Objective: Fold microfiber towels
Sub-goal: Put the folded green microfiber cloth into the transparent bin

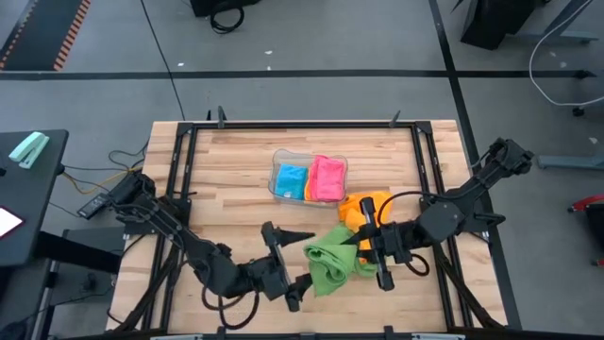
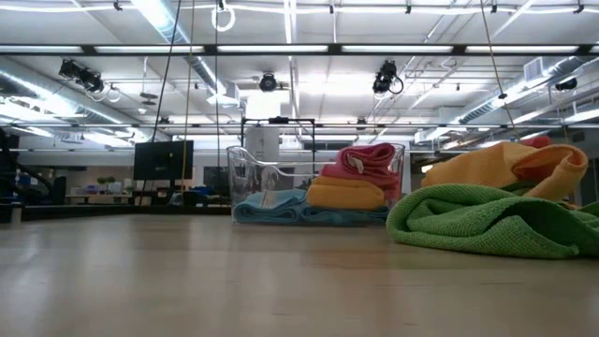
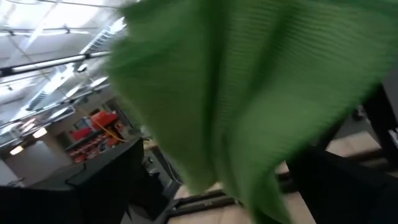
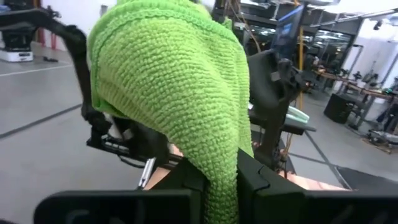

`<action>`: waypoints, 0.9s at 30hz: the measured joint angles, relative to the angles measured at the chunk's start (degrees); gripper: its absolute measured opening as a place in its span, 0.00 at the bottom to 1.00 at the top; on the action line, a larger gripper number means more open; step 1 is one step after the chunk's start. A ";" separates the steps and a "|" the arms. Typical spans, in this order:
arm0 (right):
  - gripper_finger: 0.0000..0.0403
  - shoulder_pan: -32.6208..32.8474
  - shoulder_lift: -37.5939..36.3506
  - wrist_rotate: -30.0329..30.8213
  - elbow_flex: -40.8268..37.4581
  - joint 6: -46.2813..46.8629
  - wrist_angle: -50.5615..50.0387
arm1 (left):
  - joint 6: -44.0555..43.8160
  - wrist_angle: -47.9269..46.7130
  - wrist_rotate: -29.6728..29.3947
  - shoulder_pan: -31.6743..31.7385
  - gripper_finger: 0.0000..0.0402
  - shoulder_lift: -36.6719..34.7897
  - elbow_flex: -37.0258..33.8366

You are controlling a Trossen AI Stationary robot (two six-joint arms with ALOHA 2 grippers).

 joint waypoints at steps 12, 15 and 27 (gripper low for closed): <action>0.11 3.07 0.00 -1.87 0.00 -3.87 -0.20 | 0.66 7.40 10.18 1.13 0.99 0.04 0.00; 0.11 3.06 0.00 -2.88 0.00 -3.90 -0.20 | -1.14 5.75 12.00 1.92 0.99 0.07 0.00; 0.11 2.19 0.06 -5.34 0.00 -5.71 0.55 | -5.08 3.79 20.28 4.54 0.97 0.09 0.00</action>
